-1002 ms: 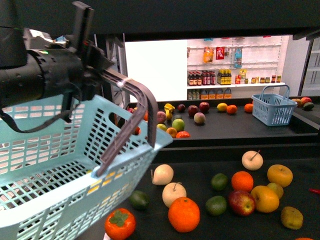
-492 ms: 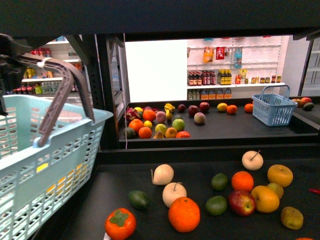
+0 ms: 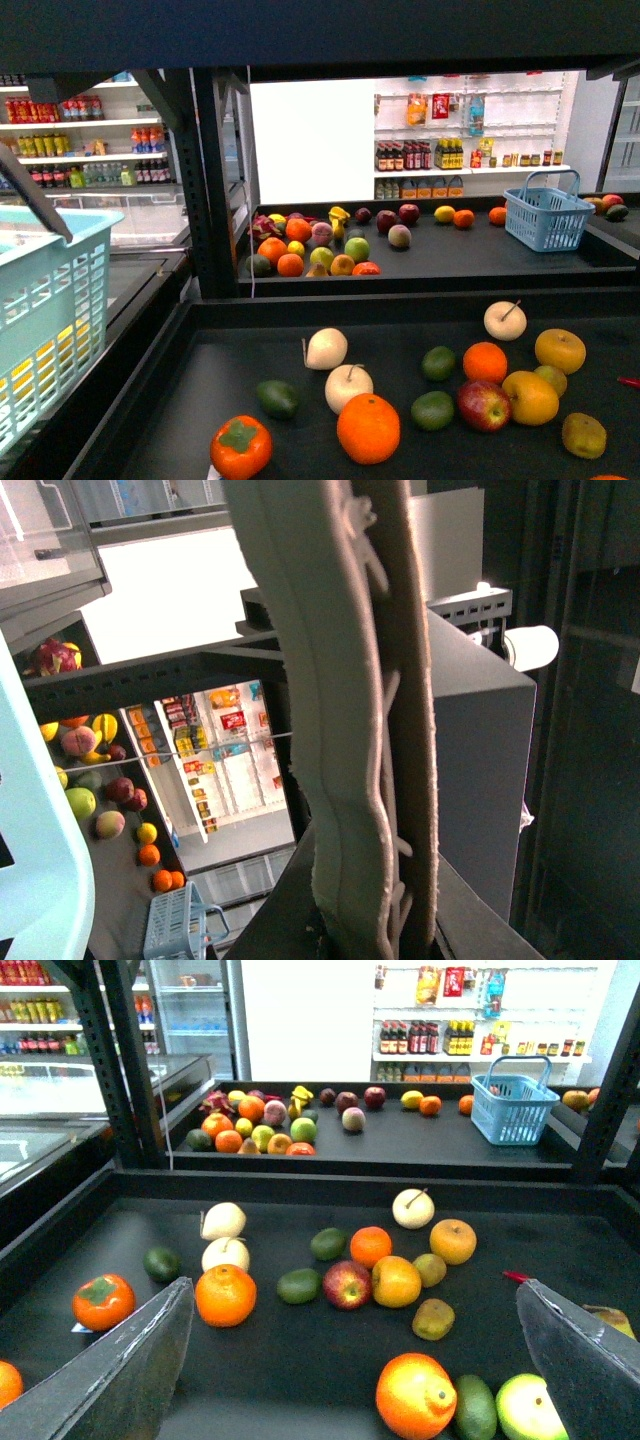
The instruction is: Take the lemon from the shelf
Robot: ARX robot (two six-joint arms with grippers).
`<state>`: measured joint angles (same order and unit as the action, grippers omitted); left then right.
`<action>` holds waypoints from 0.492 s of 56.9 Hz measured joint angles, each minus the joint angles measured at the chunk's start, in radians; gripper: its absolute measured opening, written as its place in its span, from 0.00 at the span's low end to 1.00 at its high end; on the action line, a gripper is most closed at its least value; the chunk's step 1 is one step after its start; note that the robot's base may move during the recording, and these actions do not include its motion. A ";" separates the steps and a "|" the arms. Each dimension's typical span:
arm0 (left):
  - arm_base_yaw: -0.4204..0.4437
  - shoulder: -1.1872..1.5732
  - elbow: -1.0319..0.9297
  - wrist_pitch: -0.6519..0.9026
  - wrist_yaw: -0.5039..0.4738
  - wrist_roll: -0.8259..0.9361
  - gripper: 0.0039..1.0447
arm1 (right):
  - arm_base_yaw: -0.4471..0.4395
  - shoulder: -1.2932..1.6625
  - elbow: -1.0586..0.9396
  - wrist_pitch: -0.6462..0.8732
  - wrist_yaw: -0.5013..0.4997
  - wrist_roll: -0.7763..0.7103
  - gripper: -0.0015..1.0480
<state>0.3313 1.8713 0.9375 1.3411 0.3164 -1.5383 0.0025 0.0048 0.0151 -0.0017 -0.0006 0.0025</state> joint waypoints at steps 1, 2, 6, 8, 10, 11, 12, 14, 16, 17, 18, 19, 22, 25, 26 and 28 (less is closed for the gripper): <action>0.012 0.001 -0.007 0.011 0.004 -0.007 0.09 | 0.000 0.000 0.000 0.000 0.000 0.000 0.93; 0.019 0.002 -0.010 0.016 0.010 -0.011 0.09 | 0.000 0.000 0.000 0.000 0.000 0.000 0.93; 0.048 0.003 -0.028 0.041 0.024 -0.019 0.09 | 0.000 0.000 0.000 0.000 0.000 0.000 0.93; 0.056 0.003 -0.034 0.041 0.024 -0.020 0.09 | 0.000 0.000 0.000 0.000 0.000 0.000 0.93; 0.061 0.006 -0.040 0.042 0.024 -0.020 0.09 | 0.000 0.000 0.000 0.000 0.000 0.000 0.93; 0.062 0.007 -0.042 0.042 0.024 -0.019 0.09 | 0.000 0.000 0.000 0.000 0.000 0.000 0.93; 0.063 0.010 -0.045 0.042 0.024 -0.020 0.09 | 0.000 0.000 0.000 0.000 0.000 0.000 0.93; 0.066 0.015 -0.050 0.043 0.025 -0.020 0.09 | 0.000 0.000 0.000 0.000 0.000 0.000 0.93; 0.067 0.018 -0.056 0.043 0.027 -0.023 0.09 | 0.000 0.000 0.000 0.000 0.000 0.000 0.93; 0.068 0.020 -0.059 0.043 0.028 -0.024 0.09 | 0.000 0.000 0.000 0.000 0.000 0.000 0.93; 0.069 0.023 -0.060 0.043 0.029 -0.026 0.09 | 0.000 0.000 0.000 0.000 0.000 0.000 0.93; 0.069 0.025 -0.062 0.043 0.029 -0.028 0.09 | 0.000 0.000 0.000 0.000 0.000 0.000 0.93; 0.070 0.033 -0.069 0.043 0.032 -0.032 0.09 | 0.000 0.000 0.000 0.000 0.000 0.000 0.93; 0.070 0.041 -0.076 0.043 0.035 -0.038 0.09 | 0.000 0.000 0.000 0.000 0.000 0.000 0.93; 0.070 0.043 -0.077 0.046 0.034 -0.044 0.09 | 0.000 0.000 0.000 0.000 0.000 0.000 0.93; 0.072 0.045 -0.078 0.047 0.034 -0.050 0.09 | 0.000 0.000 0.000 0.000 0.000 0.000 0.93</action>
<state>0.4030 1.9163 0.8593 1.3876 0.3504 -1.5883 0.0025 0.0048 0.0151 -0.0021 -0.0006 0.0025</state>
